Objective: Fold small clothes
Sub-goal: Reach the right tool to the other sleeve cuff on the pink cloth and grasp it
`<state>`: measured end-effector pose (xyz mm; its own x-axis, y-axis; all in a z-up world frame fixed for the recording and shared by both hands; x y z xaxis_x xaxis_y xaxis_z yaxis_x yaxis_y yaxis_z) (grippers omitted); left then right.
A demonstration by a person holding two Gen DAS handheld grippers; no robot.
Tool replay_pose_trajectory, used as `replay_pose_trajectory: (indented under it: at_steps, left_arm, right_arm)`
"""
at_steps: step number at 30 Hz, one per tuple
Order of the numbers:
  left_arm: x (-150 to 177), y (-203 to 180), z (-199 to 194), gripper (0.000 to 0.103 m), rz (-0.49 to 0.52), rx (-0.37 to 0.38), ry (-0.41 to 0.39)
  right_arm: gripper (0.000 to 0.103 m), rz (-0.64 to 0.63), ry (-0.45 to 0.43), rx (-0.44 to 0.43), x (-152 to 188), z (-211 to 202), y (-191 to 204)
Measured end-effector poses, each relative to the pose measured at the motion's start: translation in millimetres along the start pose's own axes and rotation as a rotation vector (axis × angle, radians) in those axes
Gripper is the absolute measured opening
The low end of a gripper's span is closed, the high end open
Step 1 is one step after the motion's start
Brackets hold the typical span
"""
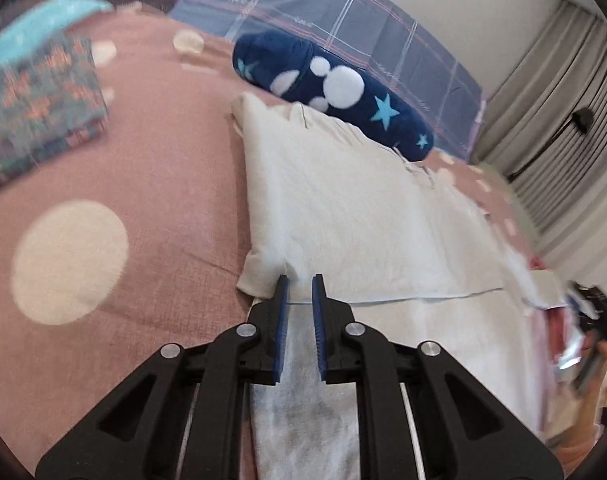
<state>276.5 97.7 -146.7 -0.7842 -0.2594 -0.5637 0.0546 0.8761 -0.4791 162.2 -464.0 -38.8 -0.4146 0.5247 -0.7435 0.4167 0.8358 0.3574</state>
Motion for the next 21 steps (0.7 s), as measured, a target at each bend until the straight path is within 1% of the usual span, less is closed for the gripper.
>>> replay_pose_trajectory:
  at_steps: [1,2,3,4,5,6,7,8,10,11,13,14,17,18,19,20,21]
  left_arm:
    - [-2.2,-8.1,-4.5,0.018,0.047,-0.040,-0.024]
    - [-5.1,-19.9,-9.5,0.019,0.100,-0.067,-0.049]
    - [-8.0,-29.6,-11.6,0.021,0.133,-0.069,-0.058]
    - [-11.3,-43.0,-13.7,0.026,0.165,-0.059,-0.063]
    - [-15.5,-55.0,-14.3,0.029,0.188,-0.046,-0.067]
    - [-21.5,-70.2,-13.9,0.032,0.210,-0.036,-0.077]
    - [-26.7,-82.5,-10.9,0.033,0.222,-0.033,-0.079]
    - [-31.2,-93.9,-5.0,0.033,0.231,-0.031,-0.069]
    - [-35.6,-108.4,6.4,0.033,0.246,-0.040,-0.051]
    - [-38.1,-116.0,15.5,0.033,0.262,-0.066,-0.046]
    - [-39.0,-124.8,29.2,0.033,0.285,-0.104,-0.043]
    - [-38.0,-127.7,36.7,0.033,0.292,-0.120,-0.036]
    - [-30.4,-124.7,49.5,0.033,0.282,-0.138,-0.019]
    - [-27.3,-122.4,55.2,0.035,0.278,-0.141,-0.010]
    - [-24.4,-119.1,60.3,0.041,0.278,-0.150,-0.006]
    - [-22.0,-115.3,64.9,0.043,0.281,-0.164,-0.007]
    - [-20.6,-113.2,68.5,0.045,0.285,-0.176,-0.008]
  right_arm:
    - [0.039,0.101,-0.065,0.074,-18.2,-16.1,-46.6]
    - [0.039,0.178,-0.110,0.114,-30.2,-29.2,-80.4]
    - [0.039,0.255,-0.153,0.130,-39.8,-41.0,-112.0]
    - [0.039,0.356,-0.183,0.111,-48.2,-50.6,-148.5]
    - [0.039,0.434,-0.175,0.076,-50.0,-50.8,-171.7]
    - [0.039,0.489,-0.161,0.048,-49.9,-48.2,-186.2]
    - [0.039,0.558,-0.140,0.013,-47.6,-43.2,-203.7]
    - [0.039,0.586,-0.135,0.004,-46.8,-39.8,-211.7]
    - [0.039,0.604,-0.142,0.019,-47.7,-35.5,-227.1]
    - [0.039,0.605,-0.138,0.044,-46.9,-30.3,-233.6]
    - [0.038,0.636,-0.130,0.055,-42.1,-23.1,-237.9]
    - [0.038,0.658,-0.133,0.050,-39.3,-20.7,-239.4]
    - [0.038,0.656,-0.147,0.070,-38.1,-21.2,-240.2]
    - [0.038,0.665,-0.150,0.084,-37.7,-23.9,-238.8]
    - [0.040,0.673,-0.148,0.106,-34.8,-28.6,-244.7]
    - [0.044,0.689,-0.137,0.122,-29.9,-30.5,-245.6]
    - [0.045,0.698,-0.132,0.117,-29.9,-29.3,-243.8]
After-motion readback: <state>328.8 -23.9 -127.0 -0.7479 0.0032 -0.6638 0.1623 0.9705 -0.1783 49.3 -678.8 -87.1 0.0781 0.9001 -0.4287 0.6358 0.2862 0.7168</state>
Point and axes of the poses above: each gripper's, at about its wrist camera, not at the fingertips, and z roughly the way its jaws point, y to its left, x to its underside, the point moved 9 cm from there along z, roughly the way its jaws point, and after that the axes turned 7 degrees about -z, right-handed, at the moved point
